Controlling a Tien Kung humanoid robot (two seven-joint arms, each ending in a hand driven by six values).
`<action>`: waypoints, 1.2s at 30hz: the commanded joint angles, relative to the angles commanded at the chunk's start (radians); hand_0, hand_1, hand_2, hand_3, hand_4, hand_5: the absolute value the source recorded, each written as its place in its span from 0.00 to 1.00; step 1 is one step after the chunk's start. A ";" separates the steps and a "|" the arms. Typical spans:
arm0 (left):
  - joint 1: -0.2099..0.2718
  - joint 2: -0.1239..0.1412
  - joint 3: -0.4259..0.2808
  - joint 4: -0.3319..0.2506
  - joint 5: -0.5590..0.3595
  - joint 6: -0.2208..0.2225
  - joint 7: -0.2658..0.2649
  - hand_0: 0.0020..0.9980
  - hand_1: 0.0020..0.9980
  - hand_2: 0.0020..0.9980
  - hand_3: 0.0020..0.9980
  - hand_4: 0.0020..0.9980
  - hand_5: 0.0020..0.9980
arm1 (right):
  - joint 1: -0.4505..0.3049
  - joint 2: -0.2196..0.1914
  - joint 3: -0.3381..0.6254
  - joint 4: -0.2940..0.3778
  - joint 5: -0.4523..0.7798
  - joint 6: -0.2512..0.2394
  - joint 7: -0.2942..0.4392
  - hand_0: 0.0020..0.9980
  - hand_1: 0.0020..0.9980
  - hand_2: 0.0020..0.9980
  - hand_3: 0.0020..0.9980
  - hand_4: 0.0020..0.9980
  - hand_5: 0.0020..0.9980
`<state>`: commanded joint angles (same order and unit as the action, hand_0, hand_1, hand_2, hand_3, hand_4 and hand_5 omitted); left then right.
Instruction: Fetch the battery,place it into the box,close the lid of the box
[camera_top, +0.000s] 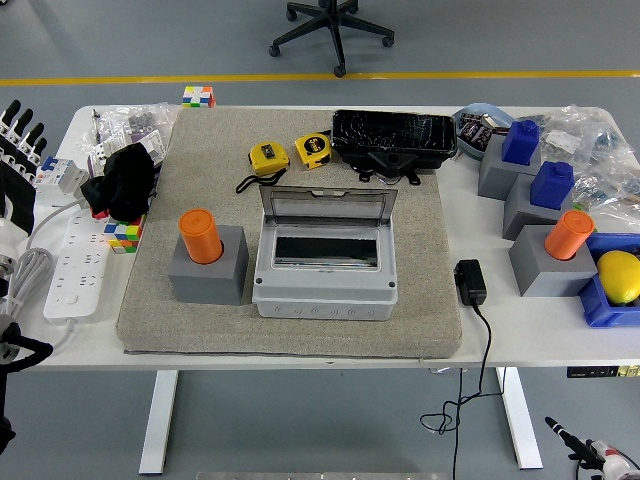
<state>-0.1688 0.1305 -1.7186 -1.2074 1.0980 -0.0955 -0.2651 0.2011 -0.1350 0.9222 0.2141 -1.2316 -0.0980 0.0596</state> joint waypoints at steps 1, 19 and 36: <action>0.000 0.000 0.000 -0.001 0.000 0.001 0.000 0.98 0.91 0.84 0.81 1.00 1.00 | 0.000 0.000 0.000 0.000 0.000 0.000 0.000 0.90 0.88 0.82 0.86 1.00 1.00; -0.002 0.000 0.004 -0.007 0.005 0.001 0.006 0.91 0.86 0.81 0.80 1.00 1.00 | 0.002 0.000 0.006 0.000 -0.001 0.000 -0.001 0.90 0.88 0.82 0.86 1.00 1.00; 0.034 0.000 0.027 -0.062 0.090 -0.018 0.030 0.94 0.97 0.92 0.88 1.00 0.92 | 0.003 -0.002 0.018 0.001 -0.009 -0.001 -0.002 0.90 0.88 0.82 0.86 1.00 1.00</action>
<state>-0.1349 0.1306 -1.6912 -1.2697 1.1883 -0.1134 -0.2352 0.2039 -0.1368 0.9403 0.2154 -1.2403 -0.0992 0.0574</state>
